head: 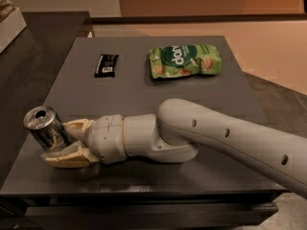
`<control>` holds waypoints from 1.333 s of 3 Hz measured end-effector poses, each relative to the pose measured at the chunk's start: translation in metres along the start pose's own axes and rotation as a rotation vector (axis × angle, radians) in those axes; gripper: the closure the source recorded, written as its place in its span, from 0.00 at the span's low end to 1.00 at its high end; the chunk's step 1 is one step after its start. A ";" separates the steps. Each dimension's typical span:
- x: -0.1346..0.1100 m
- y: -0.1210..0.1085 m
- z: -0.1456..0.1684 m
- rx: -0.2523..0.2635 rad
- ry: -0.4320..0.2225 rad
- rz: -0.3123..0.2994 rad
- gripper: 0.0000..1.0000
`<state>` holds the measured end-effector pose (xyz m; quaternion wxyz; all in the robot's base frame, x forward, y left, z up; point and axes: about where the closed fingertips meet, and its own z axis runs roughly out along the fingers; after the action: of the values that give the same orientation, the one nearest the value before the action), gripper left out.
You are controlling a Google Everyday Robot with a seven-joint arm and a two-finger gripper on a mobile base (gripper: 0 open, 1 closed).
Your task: Place redbull can upright
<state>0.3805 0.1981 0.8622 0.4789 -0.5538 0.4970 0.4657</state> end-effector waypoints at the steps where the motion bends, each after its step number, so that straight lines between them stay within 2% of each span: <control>1: -0.014 -0.016 -0.015 0.056 -0.004 -0.069 1.00; 2: -0.035 -0.044 -0.043 0.149 0.018 -0.213 1.00; 4: -0.077 -0.079 -0.086 0.391 0.137 -0.605 1.00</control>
Offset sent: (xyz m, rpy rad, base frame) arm 0.0805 -0.0745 0.0768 -0.0095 -0.4331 -0.2365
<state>0.4573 0.1249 0.9534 0.6576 -0.6035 0.4213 0.1609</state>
